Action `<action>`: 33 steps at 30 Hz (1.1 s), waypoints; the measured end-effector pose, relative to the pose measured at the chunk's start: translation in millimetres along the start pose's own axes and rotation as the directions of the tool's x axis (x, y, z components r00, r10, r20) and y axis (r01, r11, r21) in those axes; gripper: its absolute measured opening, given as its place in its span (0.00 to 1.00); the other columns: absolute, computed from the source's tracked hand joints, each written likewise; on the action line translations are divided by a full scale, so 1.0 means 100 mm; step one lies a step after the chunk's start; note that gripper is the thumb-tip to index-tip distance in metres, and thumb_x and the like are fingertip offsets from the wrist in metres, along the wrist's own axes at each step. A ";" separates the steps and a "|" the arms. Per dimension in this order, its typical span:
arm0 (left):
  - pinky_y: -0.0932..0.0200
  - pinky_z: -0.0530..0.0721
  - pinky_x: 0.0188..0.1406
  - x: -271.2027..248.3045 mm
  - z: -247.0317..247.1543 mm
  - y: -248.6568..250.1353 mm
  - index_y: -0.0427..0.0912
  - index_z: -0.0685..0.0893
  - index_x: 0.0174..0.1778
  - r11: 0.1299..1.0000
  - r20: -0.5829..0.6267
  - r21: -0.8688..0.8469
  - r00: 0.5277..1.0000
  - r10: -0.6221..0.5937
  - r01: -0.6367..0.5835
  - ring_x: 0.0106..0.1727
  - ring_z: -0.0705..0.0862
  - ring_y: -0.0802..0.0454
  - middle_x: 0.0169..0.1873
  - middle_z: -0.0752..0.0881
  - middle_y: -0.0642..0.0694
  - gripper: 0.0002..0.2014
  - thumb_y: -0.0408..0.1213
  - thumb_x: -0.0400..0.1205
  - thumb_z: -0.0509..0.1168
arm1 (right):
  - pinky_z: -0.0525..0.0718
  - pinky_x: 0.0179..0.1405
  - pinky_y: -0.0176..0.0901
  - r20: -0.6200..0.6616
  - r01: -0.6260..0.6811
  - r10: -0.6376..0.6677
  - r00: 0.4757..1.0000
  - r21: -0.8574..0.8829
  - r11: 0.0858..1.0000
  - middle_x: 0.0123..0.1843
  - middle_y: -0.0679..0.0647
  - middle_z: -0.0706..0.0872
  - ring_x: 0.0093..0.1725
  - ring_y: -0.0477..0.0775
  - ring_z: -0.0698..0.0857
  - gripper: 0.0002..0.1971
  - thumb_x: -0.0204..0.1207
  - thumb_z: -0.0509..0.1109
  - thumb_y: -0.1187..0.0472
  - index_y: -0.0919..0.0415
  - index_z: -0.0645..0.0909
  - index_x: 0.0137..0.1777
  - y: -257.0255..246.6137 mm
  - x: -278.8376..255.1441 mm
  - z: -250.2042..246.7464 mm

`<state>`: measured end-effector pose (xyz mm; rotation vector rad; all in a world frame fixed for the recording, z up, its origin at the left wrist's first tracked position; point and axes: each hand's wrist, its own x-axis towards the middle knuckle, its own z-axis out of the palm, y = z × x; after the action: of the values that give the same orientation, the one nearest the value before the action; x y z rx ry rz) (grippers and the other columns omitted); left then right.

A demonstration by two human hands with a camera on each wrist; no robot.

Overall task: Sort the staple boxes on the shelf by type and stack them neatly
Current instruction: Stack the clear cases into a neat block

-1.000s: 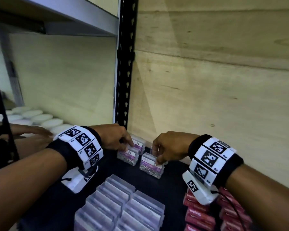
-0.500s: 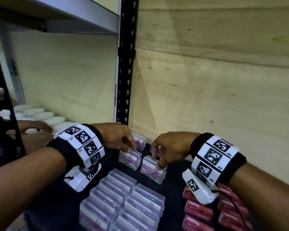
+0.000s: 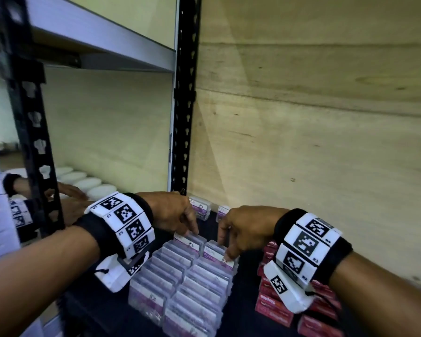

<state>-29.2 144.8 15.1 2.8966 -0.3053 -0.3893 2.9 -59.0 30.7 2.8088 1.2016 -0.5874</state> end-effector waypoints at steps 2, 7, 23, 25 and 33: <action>0.67 0.80 0.61 -0.03 0.01 0.02 0.56 0.88 0.64 1.000 0.002 0.011 1.000 -0.003 0.003 0.59 0.86 0.64 0.58 0.89 0.60 0.14 0.38 0.84 0.68 | 0.83 0.58 0.44 -0.006 -0.003 0.003 1.000 0.019 1.000 0.44 0.40 0.86 0.54 0.48 0.87 0.17 0.74 0.79 0.51 0.50 0.85 0.62 -0.01 -0.04 0.02; 0.63 0.82 0.63 -0.09 0.03 0.05 0.56 0.88 0.63 0.999 0.007 0.032 1.000 -0.005 0.005 0.57 0.86 0.63 0.57 0.89 0.61 0.14 0.39 0.84 0.67 | 0.83 0.61 0.46 -0.006 0.003 -0.003 1.000 0.017 1.000 0.52 0.45 0.89 0.55 0.49 0.87 0.16 0.75 0.78 0.50 0.48 0.84 0.62 -0.02 -0.11 0.05; 0.58 0.83 0.65 -0.16 0.05 0.08 0.57 0.89 0.62 1.000 0.014 0.010 1.000 -0.001 0.001 0.57 0.86 0.63 0.56 0.90 0.60 0.12 0.41 0.84 0.67 | 0.82 0.55 0.42 -0.005 0.037 -0.037 0.999 0.039 0.999 0.53 0.45 0.92 0.54 0.45 0.88 0.14 0.78 0.75 0.51 0.48 0.84 0.63 -0.03 -0.19 0.09; 0.58 0.83 0.65 -0.15 0.06 0.09 0.57 0.89 0.62 1.000 0.018 -0.005 1.000 -0.006 0.006 0.56 0.87 0.62 0.56 0.90 0.61 0.12 0.42 0.85 0.67 | 0.82 0.54 0.41 -0.005 0.039 -0.039 0.999 0.047 0.998 0.53 0.45 0.92 0.54 0.45 0.88 0.14 0.78 0.75 0.51 0.48 0.83 0.63 -0.02 -0.19 0.10; 0.62 0.87 0.52 -0.09 -0.01 0.09 0.53 0.90 0.59 0.990 0.081 -0.119 0.995 -0.061 0.070 0.48 0.90 0.52 0.48 0.91 0.56 0.10 0.43 0.84 0.68 | 0.83 0.58 0.43 0.028 0.048 -0.051 0.998 0.086 0.995 0.50 0.44 0.92 0.51 0.44 0.89 0.14 0.77 0.76 0.49 0.47 0.85 0.61 0.04 -0.13 0.07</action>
<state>-39.3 139.0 20.4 2.7818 -0.1910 -0.5132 -4.8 -71.7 28.4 2.8354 1.2739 -0.6981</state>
